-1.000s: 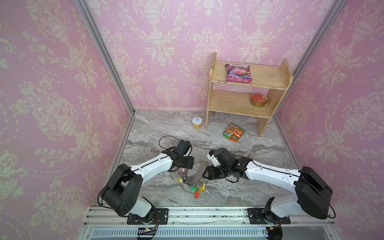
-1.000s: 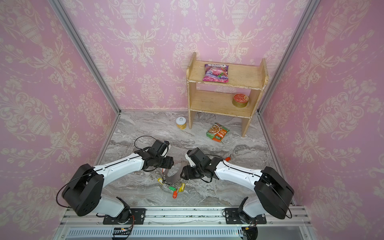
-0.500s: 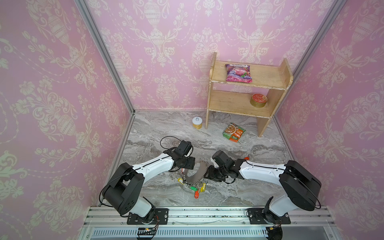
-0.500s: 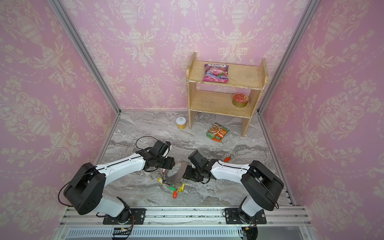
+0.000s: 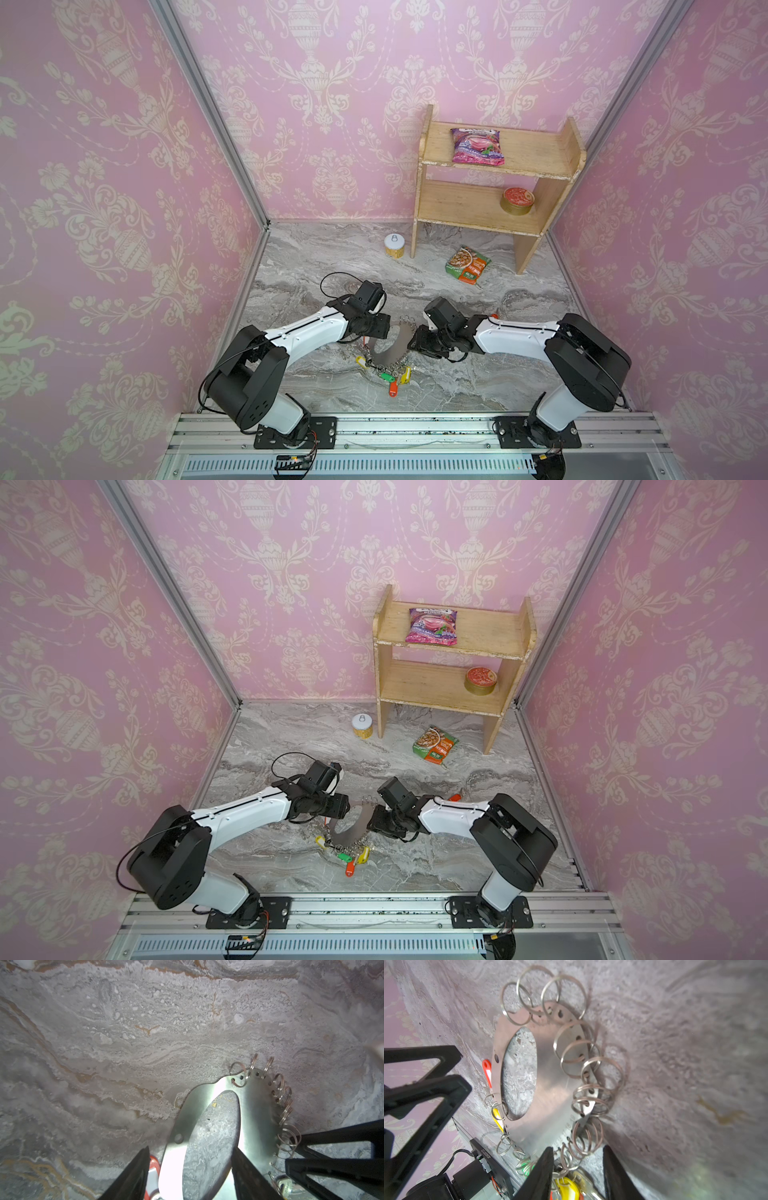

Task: Put the keys on the keyring

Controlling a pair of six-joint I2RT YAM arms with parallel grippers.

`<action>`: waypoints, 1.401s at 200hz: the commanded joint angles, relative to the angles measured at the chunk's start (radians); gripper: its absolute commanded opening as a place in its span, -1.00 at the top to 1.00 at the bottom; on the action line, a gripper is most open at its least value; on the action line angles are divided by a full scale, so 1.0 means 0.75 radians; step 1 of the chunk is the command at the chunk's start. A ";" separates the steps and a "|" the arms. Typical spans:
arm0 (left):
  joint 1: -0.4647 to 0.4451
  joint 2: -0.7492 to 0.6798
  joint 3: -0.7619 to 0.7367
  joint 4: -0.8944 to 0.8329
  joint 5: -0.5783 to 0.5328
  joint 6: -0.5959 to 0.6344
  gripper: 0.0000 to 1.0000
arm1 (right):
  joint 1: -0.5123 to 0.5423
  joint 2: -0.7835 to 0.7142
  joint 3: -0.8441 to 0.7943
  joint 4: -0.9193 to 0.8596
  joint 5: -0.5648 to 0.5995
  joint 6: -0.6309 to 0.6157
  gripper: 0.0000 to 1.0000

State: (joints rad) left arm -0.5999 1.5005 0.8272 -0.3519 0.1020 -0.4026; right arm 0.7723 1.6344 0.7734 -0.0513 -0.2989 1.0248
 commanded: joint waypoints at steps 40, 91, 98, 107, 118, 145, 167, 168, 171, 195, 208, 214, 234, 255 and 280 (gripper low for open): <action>-0.010 0.008 -0.009 0.003 -0.005 0.001 -0.30 | -0.030 -0.020 0.073 0.028 -0.019 -0.004 0.18; -0.010 0.002 -0.011 0.005 -0.007 -0.001 -0.30 | -0.046 -0.015 0.100 0.062 -0.044 -0.025 0.17; -0.009 0.001 -0.011 0.002 -0.007 0.001 -0.30 | -0.050 -0.017 0.103 0.039 -0.044 -0.034 0.17; -0.009 0.000 -0.009 0.000 -0.010 0.004 -0.30 | -0.051 -0.028 0.099 0.007 -0.036 -0.041 0.17; -0.010 -0.006 -0.009 -0.003 -0.011 0.006 -0.30 | -0.047 -0.048 0.087 -0.036 -0.038 -0.032 0.17; -0.010 -0.007 -0.010 -0.004 -0.015 0.014 -0.31 | -0.016 -0.085 0.049 -0.119 -0.053 -0.001 0.17; -0.010 -0.006 -0.015 0.005 -0.009 0.011 -0.30 | -0.001 -0.097 0.018 -0.121 -0.061 0.028 0.16; -0.010 -0.006 -0.015 0.005 -0.008 0.011 -0.30 | 0.000 -0.097 0.018 -0.122 -0.061 0.030 0.17; -0.009 -0.005 -0.016 0.007 -0.008 0.011 -0.31 | 0.003 -0.097 0.018 -0.123 -0.063 0.034 0.17; -0.010 -0.003 -0.017 0.009 0.000 0.013 -0.31 | 0.020 -0.070 0.042 -0.147 -0.077 0.033 0.17; -0.009 0.001 -0.013 0.008 0.001 0.020 -0.31 | 0.024 -0.047 0.054 -0.155 -0.084 0.035 0.17; -0.010 0.003 -0.013 0.008 0.000 0.023 -0.31 | 0.024 -0.039 0.054 -0.150 -0.085 0.039 0.17; -0.010 0.004 -0.013 0.009 -0.002 0.023 -0.31 | 0.024 -0.016 0.059 -0.146 -0.088 0.036 0.16; -0.009 0.005 -0.017 0.010 -0.003 0.023 -0.32 | 0.024 0.011 0.080 -0.146 -0.093 0.030 0.16; -0.009 0.007 -0.017 0.010 -0.007 0.023 -0.32 | 0.021 0.017 0.089 -0.123 -0.078 0.030 0.16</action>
State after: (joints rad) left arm -0.5999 1.5005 0.8272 -0.3519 0.1017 -0.4019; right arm 0.7864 1.6360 0.8120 -0.1410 -0.3595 1.0412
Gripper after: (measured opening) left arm 0.657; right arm 0.417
